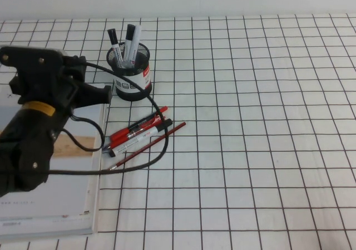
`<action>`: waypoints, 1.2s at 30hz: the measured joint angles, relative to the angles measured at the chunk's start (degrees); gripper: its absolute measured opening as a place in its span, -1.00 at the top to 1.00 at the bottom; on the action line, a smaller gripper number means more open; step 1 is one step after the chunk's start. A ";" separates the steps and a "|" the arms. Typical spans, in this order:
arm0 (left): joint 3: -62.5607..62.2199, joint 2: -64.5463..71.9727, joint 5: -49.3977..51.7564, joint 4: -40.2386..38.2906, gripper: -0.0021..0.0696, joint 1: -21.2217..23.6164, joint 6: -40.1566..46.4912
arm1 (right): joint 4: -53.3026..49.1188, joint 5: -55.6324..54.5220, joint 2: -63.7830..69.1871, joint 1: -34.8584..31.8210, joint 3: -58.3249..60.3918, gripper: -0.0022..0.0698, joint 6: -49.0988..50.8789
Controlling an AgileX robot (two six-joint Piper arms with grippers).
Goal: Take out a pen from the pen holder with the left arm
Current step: 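Take a marker out of the pen holder and lay it on the table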
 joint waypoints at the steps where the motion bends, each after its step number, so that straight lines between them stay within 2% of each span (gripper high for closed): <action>1: -0.83 1.65 -0.14 0.47 0.81 0.00 -0.77 | 0.00 0.00 0.00 0.00 0.00 0.98 0.00; 6: -6.39 8.31 -0.89 1.31 0.35 0.00 -3.35 | 0.00 0.00 0.00 0.00 0.00 0.98 0.00; 10: -10.34 12.45 -1.25 1.31 0.15 0.00 -4.54 | 0.00 0.00 0.00 0.00 0.00 0.98 0.00; 19: -22.22 20.32 4.76 1.31 0.09 0.10 -5.66 | 0.00 0.00 0.00 0.00 0.00 0.98 0.00; 25: -29.70 24.38 10.29 0.24 0.09 1.92 -8.33 | 0.00 0.00 0.00 0.00 0.00 0.98 0.00; 36: -36.01 29.42 12.99 -0.06 0.09 2.63 -9.11 | 0.00 0.00 0.00 0.00 0.00 0.98 0.00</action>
